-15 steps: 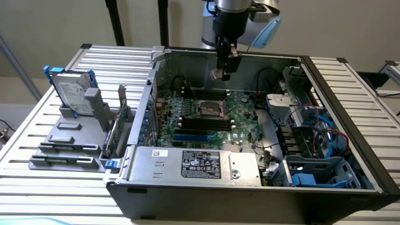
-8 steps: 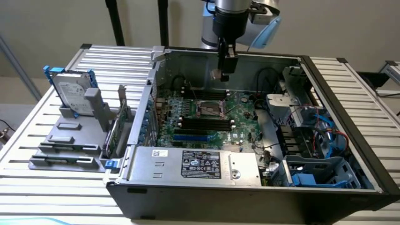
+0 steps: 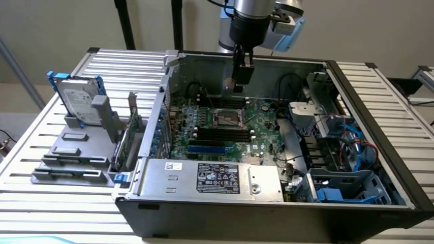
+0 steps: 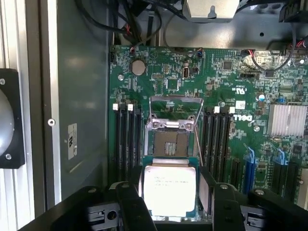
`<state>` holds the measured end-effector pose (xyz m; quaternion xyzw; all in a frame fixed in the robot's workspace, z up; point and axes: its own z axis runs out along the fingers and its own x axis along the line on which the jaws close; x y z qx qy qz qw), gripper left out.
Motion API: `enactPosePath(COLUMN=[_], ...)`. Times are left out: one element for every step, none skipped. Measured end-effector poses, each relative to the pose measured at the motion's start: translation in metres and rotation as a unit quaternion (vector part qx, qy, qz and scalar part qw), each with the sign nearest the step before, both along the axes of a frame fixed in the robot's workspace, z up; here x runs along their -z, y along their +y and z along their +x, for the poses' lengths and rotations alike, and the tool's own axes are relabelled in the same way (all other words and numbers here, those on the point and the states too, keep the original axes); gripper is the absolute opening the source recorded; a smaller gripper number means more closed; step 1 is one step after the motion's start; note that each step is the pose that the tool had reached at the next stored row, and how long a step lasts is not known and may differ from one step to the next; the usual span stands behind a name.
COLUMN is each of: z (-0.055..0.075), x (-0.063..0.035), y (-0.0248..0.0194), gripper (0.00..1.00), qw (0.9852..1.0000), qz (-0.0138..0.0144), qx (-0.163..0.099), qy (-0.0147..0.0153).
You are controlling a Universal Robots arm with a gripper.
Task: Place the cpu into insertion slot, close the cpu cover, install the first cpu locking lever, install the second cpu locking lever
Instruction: 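Place the cpu into insertion slot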
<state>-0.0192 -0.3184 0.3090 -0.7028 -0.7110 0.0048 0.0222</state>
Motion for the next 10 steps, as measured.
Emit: enactPosePath(z=[0.0, 0.0, 0.0, 0.0, 0.0, 0.0, 0.0, 0.0, 0.0, 0.0], x=[0.0005, 0.0012, 0.002, 0.003, 0.0041, 0.0052, 0.0065, 0.0078, 0.0092, 0.0106], y=[-0.0003, -0.0006, -0.0008, -0.001, -0.0012, -0.0015, -0.0021, -0.0029, -0.0039, -0.0048], gripper=[0.55, 0.55, 0.55, 0.55, 0.55, 0.55, 0.55, 0.55, 0.55, 0.55], qw=[1.0, 1.0, 1.0, 1.0, 1.0, 0.9999, 0.9999, 0.9999, 0.9999, 0.9998], qz=[0.0006, 0.0017, 0.0035, 0.006, 0.0088, 0.0113, 0.0134, 0.015, 0.0164, 0.018], qx=[0.0, 0.0, 0.0, 0.0, 0.0, 0.0, 0.0, 0.0, -0.001, -0.001], qy=[0.0017, 0.0025, 0.0026, 0.0026, 0.0025, 0.0025, 0.0025, 0.0025, 0.0026, 0.0026])
